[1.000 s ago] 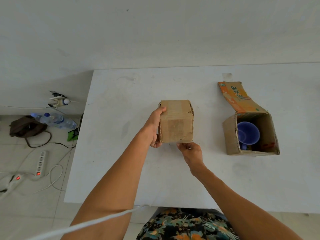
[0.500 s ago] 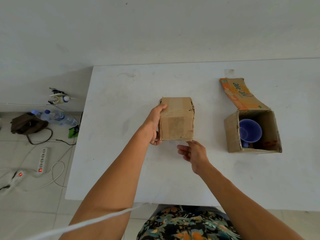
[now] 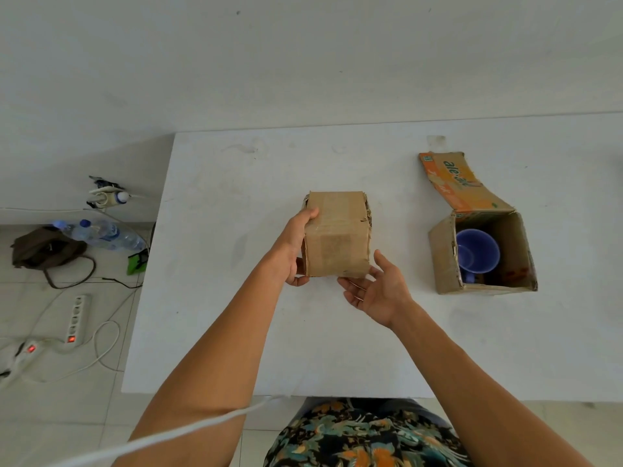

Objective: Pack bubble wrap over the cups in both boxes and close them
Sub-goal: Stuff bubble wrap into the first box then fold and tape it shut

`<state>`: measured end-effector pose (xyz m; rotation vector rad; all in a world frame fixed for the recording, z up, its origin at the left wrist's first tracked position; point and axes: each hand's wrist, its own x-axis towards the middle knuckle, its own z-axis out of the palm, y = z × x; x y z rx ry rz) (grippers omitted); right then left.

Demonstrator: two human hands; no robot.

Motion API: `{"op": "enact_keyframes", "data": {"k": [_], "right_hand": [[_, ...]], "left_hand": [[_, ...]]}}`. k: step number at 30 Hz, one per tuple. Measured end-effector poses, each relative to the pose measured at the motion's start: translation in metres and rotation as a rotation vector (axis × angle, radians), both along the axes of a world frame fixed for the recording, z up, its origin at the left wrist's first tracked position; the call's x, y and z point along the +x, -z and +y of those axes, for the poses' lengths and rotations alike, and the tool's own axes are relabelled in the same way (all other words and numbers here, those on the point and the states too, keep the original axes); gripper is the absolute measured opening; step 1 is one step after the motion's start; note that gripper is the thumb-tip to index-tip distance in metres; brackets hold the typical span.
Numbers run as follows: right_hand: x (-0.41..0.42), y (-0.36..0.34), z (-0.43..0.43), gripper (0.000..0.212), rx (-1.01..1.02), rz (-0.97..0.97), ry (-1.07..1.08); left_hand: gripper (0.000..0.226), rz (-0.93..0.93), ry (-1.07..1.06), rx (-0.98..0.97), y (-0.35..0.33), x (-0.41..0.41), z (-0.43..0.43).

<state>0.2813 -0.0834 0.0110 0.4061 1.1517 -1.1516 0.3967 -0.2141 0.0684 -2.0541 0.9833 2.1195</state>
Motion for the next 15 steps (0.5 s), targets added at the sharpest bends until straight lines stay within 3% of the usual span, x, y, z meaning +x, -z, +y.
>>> {"op": "enact_keyframes", "data": {"k": [4,7,15], "right_hand": [[0.001,-0.002,0.002,0.037,0.079,0.44,-0.241],[0.001,0.001,0.009,0.025,0.069,0.686,-0.292],[0.004,0.009,0.021,0.027,0.017,0.72,-0.335]], "left_hand": [[0.071,0.041,0.034,-0.068,0.014,0.01,0.013],[0.075,0.093,-0.006,-0.136,0.026,0.018,0.025],[0.028,0.151,-0.077,-0.292,0.045,0.033,0.055]]}}
